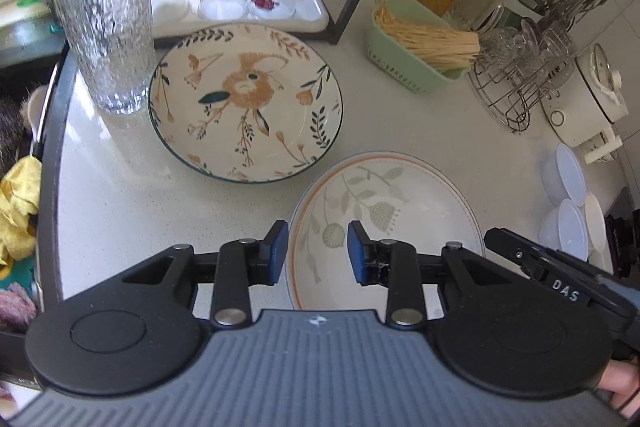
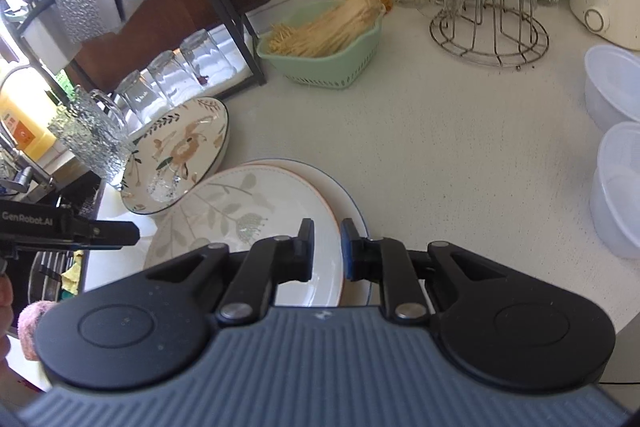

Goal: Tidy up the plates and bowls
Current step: 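Lower the leaf-pattern plate onto the rose plate with both grippers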

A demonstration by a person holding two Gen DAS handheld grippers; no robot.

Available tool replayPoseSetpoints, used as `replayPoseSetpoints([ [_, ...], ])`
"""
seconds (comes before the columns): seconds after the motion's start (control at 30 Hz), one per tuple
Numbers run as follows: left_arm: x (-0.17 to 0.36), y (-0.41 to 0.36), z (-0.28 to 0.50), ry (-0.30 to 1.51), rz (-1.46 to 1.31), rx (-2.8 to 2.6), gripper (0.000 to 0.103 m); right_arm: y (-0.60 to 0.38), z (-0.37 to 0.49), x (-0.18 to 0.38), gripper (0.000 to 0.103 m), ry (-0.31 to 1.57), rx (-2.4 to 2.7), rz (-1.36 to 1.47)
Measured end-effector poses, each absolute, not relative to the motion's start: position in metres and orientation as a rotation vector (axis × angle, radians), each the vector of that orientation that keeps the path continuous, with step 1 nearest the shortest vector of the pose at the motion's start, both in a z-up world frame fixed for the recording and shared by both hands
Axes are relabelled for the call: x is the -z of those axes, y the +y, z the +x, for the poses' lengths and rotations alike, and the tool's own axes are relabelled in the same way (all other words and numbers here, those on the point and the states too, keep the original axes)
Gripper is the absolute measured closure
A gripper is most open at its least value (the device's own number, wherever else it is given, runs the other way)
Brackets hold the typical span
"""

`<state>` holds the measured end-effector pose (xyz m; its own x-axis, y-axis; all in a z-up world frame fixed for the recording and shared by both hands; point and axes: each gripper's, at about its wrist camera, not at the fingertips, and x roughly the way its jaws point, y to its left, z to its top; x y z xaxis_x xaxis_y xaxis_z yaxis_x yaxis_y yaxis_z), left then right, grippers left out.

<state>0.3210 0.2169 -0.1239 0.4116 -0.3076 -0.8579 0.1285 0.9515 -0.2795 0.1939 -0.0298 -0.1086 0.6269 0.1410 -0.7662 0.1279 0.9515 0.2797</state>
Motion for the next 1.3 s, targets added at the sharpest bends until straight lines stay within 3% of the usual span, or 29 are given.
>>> replayPoseSetpoints([
  [0.73, 0.061, 0.172, 0.261, 0.912, -0.091, 0.268, 0.067, -0.031, 0.152, 0.029, 0.086, 0.699, -0.128, 0.258],
  [1.3, 0.042, 0.115, 0.207, 0.858, -0.118, 0.186, 0.067, -0.083, 0.109, 0.012, 0.086, 0.664, -0.194, 0.263],
])
